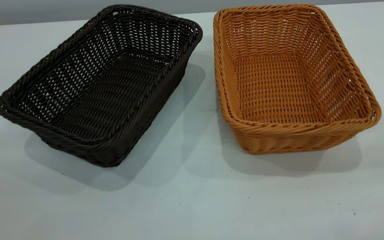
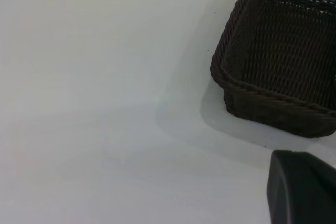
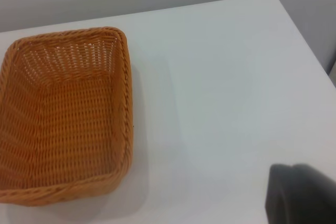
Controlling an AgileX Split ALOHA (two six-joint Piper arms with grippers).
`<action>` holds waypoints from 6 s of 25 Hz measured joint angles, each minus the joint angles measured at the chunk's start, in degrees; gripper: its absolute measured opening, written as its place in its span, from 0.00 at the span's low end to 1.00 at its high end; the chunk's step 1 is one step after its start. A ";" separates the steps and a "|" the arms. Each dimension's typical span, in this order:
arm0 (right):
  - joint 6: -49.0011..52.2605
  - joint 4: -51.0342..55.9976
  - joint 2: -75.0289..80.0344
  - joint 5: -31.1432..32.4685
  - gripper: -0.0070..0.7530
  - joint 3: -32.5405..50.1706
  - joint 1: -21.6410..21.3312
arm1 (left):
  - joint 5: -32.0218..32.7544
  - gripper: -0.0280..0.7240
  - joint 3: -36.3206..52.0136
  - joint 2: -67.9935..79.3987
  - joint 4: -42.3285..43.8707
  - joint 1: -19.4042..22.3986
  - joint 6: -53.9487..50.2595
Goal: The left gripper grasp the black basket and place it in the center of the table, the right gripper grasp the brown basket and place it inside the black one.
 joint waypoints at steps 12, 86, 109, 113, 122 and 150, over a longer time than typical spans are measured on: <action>0.00 0.00 0.00 0.00 0.01 0.00 0.00 | -0.05 0.04 0.00 0.00 0.00 0.00 0.00; -1.12 31.55 19.84 -2.95 0.33 -4.41 0.00 | -10.72 0.04 -9.99 24.04 -4.91 -1.42 11.73; 24.48 54.12 46.13 -5.50 0.51 1.77 0.00 | -29.90 0.53 -9.89 40.68 -33.07 -1.42 39.25; 27.42 54.64 48.95 -7.13 0.54 5.96 0.02 | -29.90 0.53 -9.86 42.01 -33.07 -1.42 39.25; 26.11 61.22 53.18 -11.95 0.54 8.12 5.24 | -29.97 0.53 -9.86 44.53 -33.88 -1.42 39.25; -1.04 93.19 89.10 -27.18 0.61 3.92 33.34 | -30.24 0.53 -9.86 45.39 -34.81 -1.42 39.25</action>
